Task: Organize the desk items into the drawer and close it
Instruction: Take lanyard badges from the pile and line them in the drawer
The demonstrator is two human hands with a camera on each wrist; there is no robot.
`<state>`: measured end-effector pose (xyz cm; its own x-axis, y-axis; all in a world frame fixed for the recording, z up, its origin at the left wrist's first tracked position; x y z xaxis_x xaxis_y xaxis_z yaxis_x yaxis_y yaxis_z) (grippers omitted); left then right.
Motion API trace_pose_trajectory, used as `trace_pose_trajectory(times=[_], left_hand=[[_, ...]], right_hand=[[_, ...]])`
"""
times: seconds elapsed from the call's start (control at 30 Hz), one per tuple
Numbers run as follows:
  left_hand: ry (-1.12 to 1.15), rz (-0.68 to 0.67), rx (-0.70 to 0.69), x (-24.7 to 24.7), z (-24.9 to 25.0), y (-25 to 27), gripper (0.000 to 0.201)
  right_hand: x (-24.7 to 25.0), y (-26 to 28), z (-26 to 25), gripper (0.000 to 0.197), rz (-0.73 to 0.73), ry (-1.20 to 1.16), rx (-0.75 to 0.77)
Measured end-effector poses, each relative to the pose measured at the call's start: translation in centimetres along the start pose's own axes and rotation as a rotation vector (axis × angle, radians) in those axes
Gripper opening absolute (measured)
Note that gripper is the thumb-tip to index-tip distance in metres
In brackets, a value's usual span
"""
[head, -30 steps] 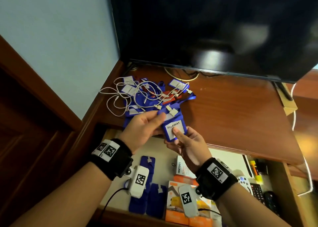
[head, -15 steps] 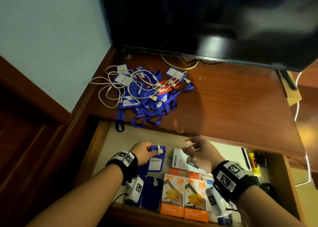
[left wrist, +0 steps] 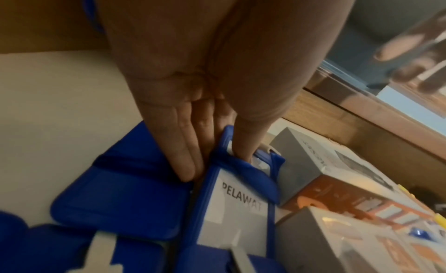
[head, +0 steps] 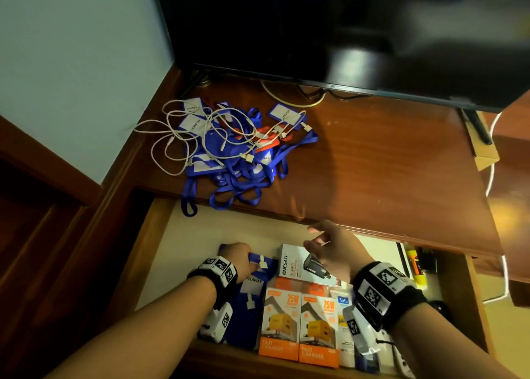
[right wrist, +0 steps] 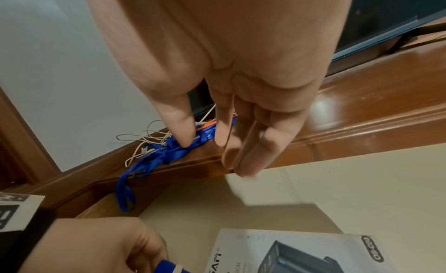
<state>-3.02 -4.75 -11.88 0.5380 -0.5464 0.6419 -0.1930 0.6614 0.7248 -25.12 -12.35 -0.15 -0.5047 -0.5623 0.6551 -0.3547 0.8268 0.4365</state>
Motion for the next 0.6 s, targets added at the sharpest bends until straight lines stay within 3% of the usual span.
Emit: trace_pose_trajectory(times=[0.13,0.27,0.37,0.5,0.6], left_hand=[[-0.084,0.071,0.024,0.9,-0.1,0.4,0.037],[-0.11,0.162,-0.003,2.7,-0.5,0.8,0.026],[-0.125,0.207,-0.098,3.8,-0.9,1.1,0.026],[-0.344,0.121,-0.275,2.8,-1.1,1.4,0.057],[-0.48,0.077,-0.326,1.4,-1.0,1.5,0.067]], right_hand=[[0.0,-0.2,-0.9,0.028,0.01,0.009,0.034],[-0.2,-0.5,-1.6,0.029,0.021,0.019,0.059],[-0.4,-0.5,-2.0,0.03,0.016,0.038,0.071],[-0.6,-0.3,-2.6,0.03,0.009,0.044,0.076],[-0.7,-0.3,-3.2,0.029,0.008,0.066,0.08]])
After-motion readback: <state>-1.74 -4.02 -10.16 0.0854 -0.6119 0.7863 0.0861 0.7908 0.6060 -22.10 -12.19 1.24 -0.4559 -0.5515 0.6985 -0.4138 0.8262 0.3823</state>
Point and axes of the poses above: each hand's wrist, its own y-axis away from the middle knuckle, its own x-axis out of the back of the hand, z = x × y, the point moved 6 cm from there along -y, towards the middle knuckle, and after that the axes turned 5 degrees about x, right-handed, at the moved point
